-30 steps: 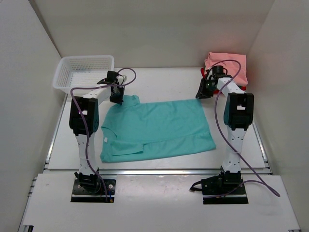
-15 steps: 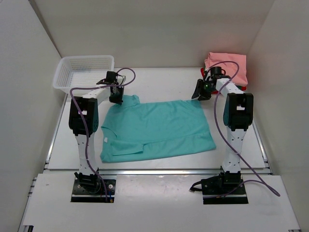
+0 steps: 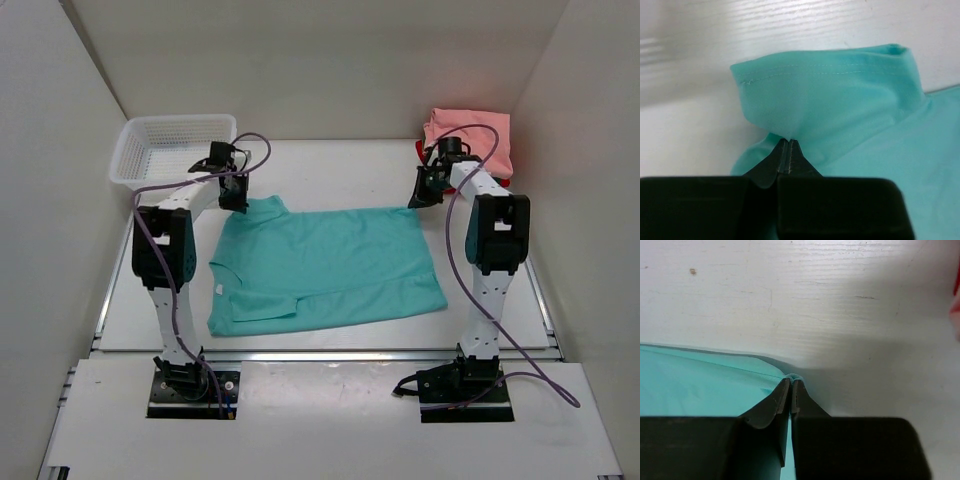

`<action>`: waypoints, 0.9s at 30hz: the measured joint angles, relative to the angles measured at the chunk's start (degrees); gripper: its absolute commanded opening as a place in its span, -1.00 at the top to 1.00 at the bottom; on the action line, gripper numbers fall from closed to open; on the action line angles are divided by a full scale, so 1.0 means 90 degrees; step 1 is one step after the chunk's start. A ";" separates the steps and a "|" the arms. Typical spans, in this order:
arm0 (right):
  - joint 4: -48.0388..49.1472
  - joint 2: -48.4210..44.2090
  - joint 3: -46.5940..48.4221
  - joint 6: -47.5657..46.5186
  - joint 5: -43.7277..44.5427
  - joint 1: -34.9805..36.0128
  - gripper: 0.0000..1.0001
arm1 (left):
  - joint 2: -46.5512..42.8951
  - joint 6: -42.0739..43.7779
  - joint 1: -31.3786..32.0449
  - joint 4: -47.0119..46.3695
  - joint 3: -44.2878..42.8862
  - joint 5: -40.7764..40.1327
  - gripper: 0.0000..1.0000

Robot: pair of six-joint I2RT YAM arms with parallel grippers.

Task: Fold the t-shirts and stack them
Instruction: Grap the side of the flattened tshirt furthest away from the robot with both arms, then fold the other side of the tshirt into a rectangle

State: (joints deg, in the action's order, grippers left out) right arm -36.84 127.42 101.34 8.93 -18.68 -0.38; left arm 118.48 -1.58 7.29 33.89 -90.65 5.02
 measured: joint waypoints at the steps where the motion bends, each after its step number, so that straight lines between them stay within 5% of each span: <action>1: -0.0044 -0.0068 0.0000 -0.0024 0.0019 0.0000 1.00 | -0.0219 -0.0022 -0.0007 -0.0012 0.0141 0.0012 1.00; 11: 0.0119 -0.1690 -0.1370 -0.0189 -0.0085 0.0000 1.00 | -0.3393 -0.0267 0.0158 -0.0102 0.2647 0.0022 1.00; 27: 0.0500 -0.4116 -0.4432 -0.0311 -0.0362 0.0182 1.00 | -0.5795 -0.0544 0.0478 0.0729 0.4541 -0.0279 1.00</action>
State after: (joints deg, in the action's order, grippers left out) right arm -32.34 90.37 61.45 6.13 -21.93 1.26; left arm 66.32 -6.48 11.60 40.45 -49.78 2.50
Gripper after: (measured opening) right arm 0.009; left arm 0.015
